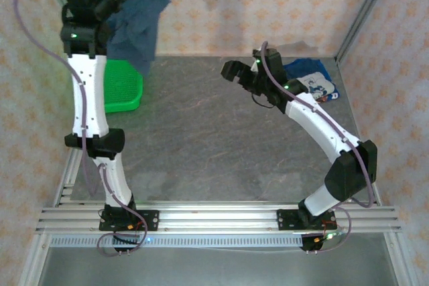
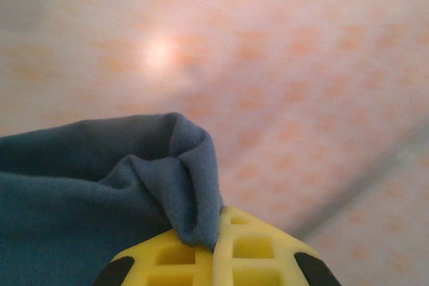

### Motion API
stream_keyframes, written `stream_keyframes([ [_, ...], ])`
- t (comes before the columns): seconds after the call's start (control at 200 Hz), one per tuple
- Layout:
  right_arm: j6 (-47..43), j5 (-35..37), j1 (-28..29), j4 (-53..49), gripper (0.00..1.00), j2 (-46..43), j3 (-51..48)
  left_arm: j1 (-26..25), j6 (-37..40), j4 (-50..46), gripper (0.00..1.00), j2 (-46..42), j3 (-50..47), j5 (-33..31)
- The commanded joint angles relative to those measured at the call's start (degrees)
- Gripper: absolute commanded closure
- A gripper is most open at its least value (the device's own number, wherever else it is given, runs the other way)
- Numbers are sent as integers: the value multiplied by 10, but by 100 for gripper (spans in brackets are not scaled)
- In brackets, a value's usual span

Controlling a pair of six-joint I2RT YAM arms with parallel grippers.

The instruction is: Fold and stack the t-shirts

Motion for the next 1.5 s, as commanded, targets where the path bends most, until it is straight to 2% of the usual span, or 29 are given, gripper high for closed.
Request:
stream_keyframes([
  [0.0,16,35,-28,33,1,-42,-19,-61,-61,53,100,24,16,34],
  [0.17,24,64,-85,55,1,-124,-89,-149,-46,34,100,24,13,22],
  [0.29,4,67,-97,46,1,-159,-123,-178,-13,-69,100,22,-19,-20],
  [0.37,-7,62,-97,10,1,-159,-126,-179,-40,-81,100,-17,-155,-40],
  [0.48,-12,49,-97,-6,1,-161,-153,-179,-92,25,100,-119,-452,-87],
  [0.55,-13,45,-97,-17,1,-159,-168,-169,-128,58,100,-148,-586,-102],
  [0.65,-19,32,-95,-34,1,-148,-179,-156,-133,74,100,-159,-706,-123],
  [0.801,-39,34,-89,-62,1,-130,-187,-119,-142,95,100,-155,-782,-139],
  [0.831,-47,39,-88,-74,1,-125,-186,-112,-141,94,89,-154,-785,-141],
  [0.901,-66,57,-88,-118,1,-112,-177,-101,-137,73,49,-154,-773,-139],
  [0.961,-86,62,-88,-151,0,-101,-172,-100,-126,47,25,-162,-758,-142],
  [0.996,-95,62,-88,-165,0,-95,-172,-100,-117,36,4,-172,-755,-144],
  [1.006,-97,61,-87,-168,0,-93,-173,-101,-116,33,1,-175,-755,-144],
  [1.171,-119,9,-74,-203,7,-61,-201,-103,-59,-56,0,-239,-795,-145],
  [1.296,-110,-1,-60,-208,12,-49,-240,-108,-26,-97,1,-291,-879,-105],
  [1.396,-101,11,-59,-193,13,-54,-262,-138,-1,-126,6,-328,-929,-82],
  [1.496,-106,16,-60,-187,13,-46,-266,-189,5,-109,10,-339,-971,-57],
])
